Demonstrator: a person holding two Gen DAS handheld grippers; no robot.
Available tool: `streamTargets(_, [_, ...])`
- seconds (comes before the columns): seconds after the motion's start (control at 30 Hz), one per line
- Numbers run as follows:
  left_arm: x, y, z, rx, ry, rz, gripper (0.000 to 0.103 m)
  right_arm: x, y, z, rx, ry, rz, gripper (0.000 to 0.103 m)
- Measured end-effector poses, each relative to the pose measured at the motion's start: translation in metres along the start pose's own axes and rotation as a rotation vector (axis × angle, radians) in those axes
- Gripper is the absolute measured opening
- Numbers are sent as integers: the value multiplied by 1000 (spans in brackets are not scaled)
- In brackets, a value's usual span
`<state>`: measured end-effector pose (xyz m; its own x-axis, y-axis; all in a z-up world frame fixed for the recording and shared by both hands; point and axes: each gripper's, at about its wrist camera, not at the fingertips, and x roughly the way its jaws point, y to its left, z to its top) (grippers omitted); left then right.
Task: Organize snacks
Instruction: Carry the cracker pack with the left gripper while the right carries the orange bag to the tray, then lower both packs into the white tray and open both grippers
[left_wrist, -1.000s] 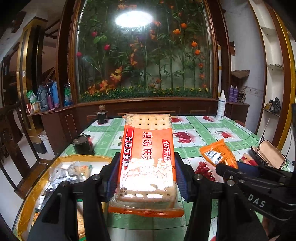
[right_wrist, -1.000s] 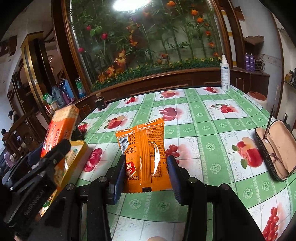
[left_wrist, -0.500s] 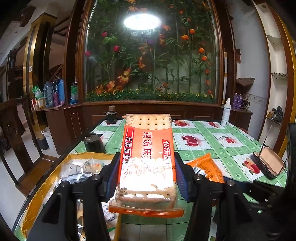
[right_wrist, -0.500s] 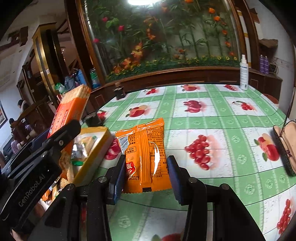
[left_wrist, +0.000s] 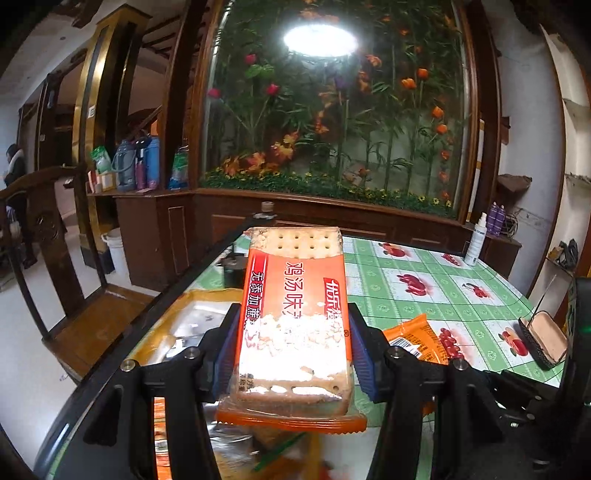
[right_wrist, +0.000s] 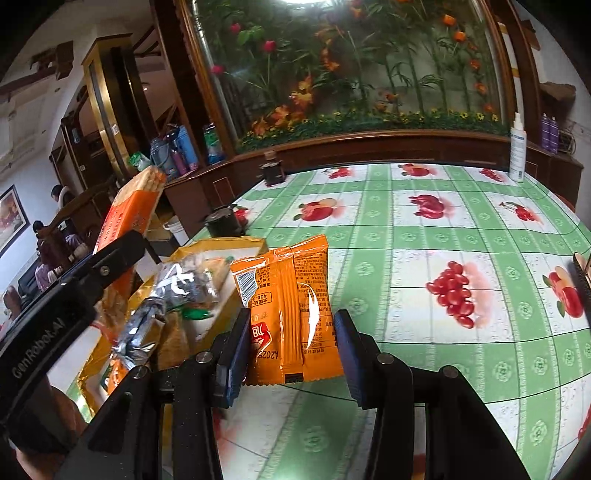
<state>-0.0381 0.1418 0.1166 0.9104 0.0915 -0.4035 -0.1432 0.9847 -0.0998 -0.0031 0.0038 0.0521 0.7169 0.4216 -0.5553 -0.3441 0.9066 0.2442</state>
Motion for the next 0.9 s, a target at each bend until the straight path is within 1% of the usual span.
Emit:
streamTargets(0.2, [-11, 48, -2, -54, 27, 37, 53, 7, 20, 1, -19, 7, 21, 49])
streamTargets(0.33, [-14, 74, -10, -82, 49, 74, 53, 12, 31, 7, -16, 11, 43, 49])
streamTargets(0.4, [-13, 84, -14, -97, 66, 79, 53, 15, 38, 9, -14, 17, 53, 50])
streamTargets(0.53, [-9, 91, -24, -90, 98, 87, 53, 30, 55, 14, -17, 43, 81, 50])
streamTargets(0.7, [-3, 91, -34, -81, 141, 74, 53, 54, 76, 16, -33, 88, 102, 50])
streamTargets(0.9, [0, 90, -43, -75, 165, 78, 53, 75, 88, 16, -42, 110, 95, 50])
